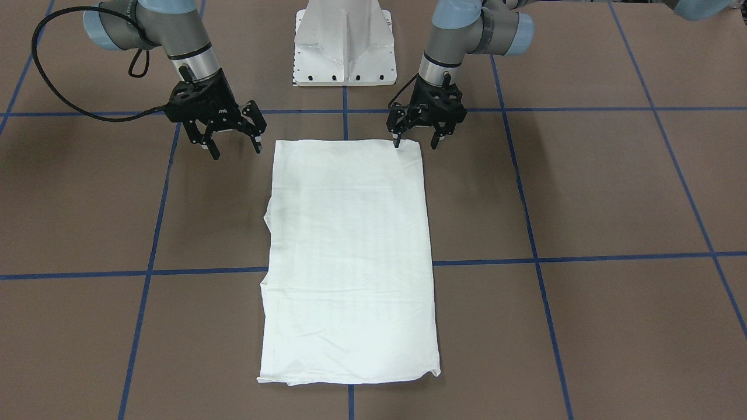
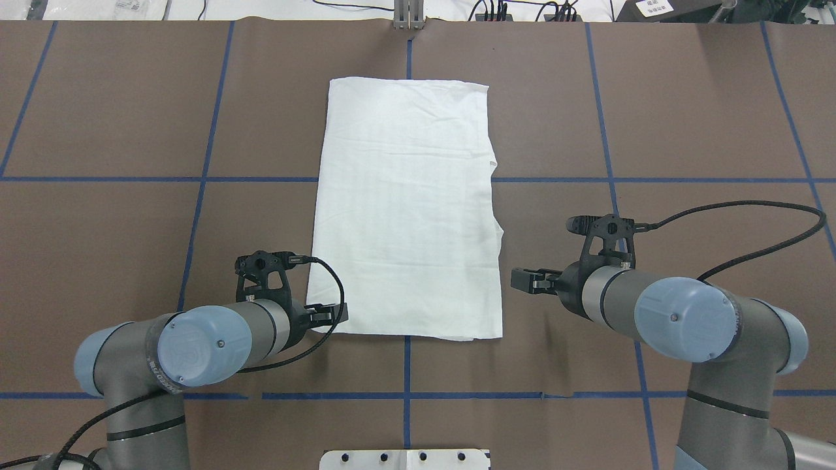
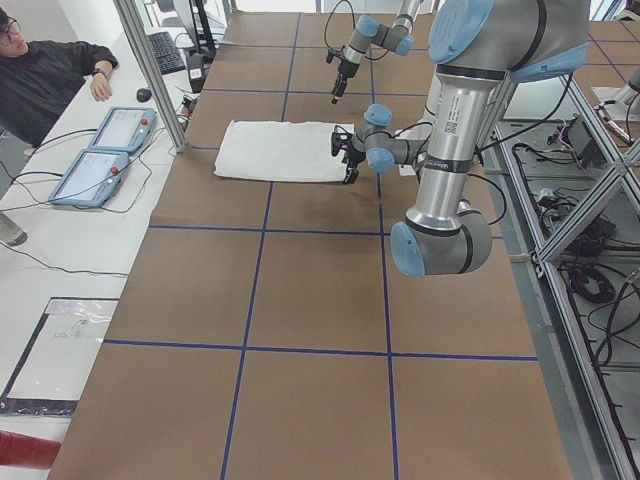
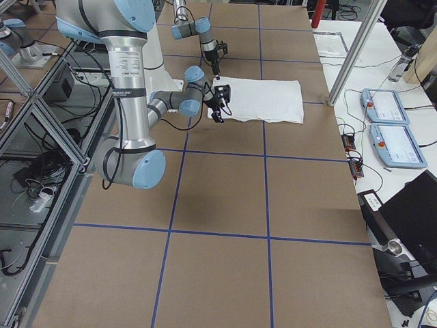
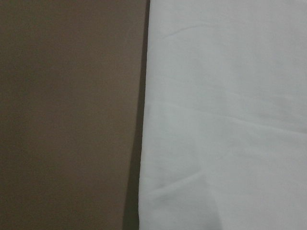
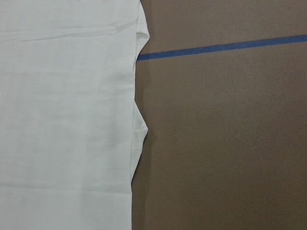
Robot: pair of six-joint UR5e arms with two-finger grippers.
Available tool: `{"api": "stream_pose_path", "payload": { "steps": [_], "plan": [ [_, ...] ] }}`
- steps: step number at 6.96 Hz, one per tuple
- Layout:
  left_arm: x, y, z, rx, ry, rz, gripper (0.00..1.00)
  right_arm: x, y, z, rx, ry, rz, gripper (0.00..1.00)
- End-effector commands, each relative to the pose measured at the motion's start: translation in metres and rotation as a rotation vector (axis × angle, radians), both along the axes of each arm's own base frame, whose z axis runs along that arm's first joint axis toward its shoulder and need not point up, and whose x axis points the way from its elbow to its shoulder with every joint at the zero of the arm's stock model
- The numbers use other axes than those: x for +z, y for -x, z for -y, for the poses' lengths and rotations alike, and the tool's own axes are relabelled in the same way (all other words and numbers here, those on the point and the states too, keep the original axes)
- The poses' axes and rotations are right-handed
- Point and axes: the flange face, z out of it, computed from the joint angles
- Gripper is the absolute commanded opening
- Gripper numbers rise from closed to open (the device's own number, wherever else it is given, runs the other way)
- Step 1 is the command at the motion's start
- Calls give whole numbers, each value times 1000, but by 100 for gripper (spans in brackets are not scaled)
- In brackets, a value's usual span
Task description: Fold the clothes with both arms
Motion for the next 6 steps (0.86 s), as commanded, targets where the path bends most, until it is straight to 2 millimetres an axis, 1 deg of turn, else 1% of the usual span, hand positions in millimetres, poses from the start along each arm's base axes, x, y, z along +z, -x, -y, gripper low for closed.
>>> {"api": "stream_pose_path", "payload": {
  "steps": [1, 2, 3, 5, 6],
  "plan": [
    [-6, -2, 0, 0, -2, -10, 66, 0, 1, -1, -2, -1, 2, 100],
    [-8, -7, 1, 2, -2, -13, 49, 0, 0, -1, -2, 0, 0, 100],
    [-12, -9, 1, 4, -3, -20, 48, 0, 1, -1, -2, 0, 0, 100],
    [-13, -8, 2, 7, -9, -17, 48, 0, 1, -1, -2, -1, 2, 100],
    [-13, -6, 6, 19, -38, -6, 48, 0, 1, -1, -2, 0, 0, 100]
  ]
}}
